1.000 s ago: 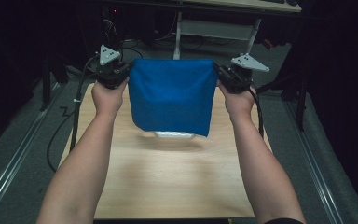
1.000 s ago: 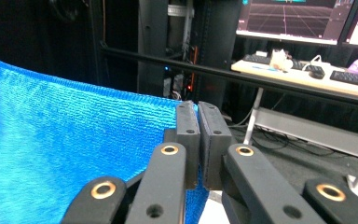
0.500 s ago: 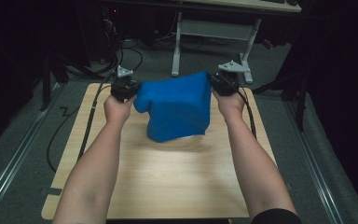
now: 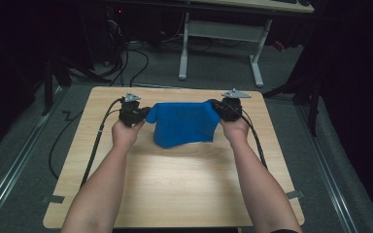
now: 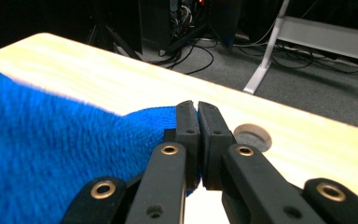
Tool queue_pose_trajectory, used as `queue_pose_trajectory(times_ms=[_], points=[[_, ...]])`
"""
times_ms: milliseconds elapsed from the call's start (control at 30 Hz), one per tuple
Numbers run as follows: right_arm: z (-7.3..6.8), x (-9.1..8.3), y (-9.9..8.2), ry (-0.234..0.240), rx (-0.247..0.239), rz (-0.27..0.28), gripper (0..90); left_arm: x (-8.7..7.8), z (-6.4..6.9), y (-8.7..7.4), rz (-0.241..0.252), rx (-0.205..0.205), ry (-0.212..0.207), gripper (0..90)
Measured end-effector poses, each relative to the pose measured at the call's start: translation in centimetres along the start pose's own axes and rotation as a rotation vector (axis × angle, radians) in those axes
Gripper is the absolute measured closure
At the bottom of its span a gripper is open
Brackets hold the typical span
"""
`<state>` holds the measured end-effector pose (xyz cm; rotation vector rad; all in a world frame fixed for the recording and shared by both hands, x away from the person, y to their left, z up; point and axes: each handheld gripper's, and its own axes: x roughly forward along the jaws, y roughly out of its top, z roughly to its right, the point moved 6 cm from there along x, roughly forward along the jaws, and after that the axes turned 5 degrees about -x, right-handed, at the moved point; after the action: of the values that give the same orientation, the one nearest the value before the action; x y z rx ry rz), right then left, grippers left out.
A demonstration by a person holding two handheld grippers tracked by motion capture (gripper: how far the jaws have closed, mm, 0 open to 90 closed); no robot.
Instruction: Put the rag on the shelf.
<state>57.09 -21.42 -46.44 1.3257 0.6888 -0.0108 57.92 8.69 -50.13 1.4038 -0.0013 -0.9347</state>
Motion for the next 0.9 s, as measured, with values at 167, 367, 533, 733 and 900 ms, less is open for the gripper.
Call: queue_pose_trajectory(times_ms=[167, 367, 533, 733, 900], points=[[-0.5, -0.1, -1.5, 0.021, 0.011, -0.006, 88.7, 0.5, 0.7, -1.5, 0.006, -0.02, -0.032, 87.5], [-0.9, 0.0, -3.0, 0.032, 0.022, -0.024, 88.7, 1.1, 0.7, -2.5, -0.01, -0.062, -0.037, 87.5], [-1.0, 0.2, -3.5, 0.036, 0.028, -0.033, 88.6, 1.4, 0.8, -3.0, -0.016, -0.075, -0.038, 87.5], [-1.2, 0.4, -3.8, 0.037, 0.023, -0.044, 88.6, 1.8, 0.7, -3.4, -0.034, -0.102, -0.046, 87.4], [-1.5, 0.6, -4.2, 0.038, 0.022, -0.054, 88.6, 2.2, 0.7, -3.8, -0.063, -0.102, -0.043, 87.4]])
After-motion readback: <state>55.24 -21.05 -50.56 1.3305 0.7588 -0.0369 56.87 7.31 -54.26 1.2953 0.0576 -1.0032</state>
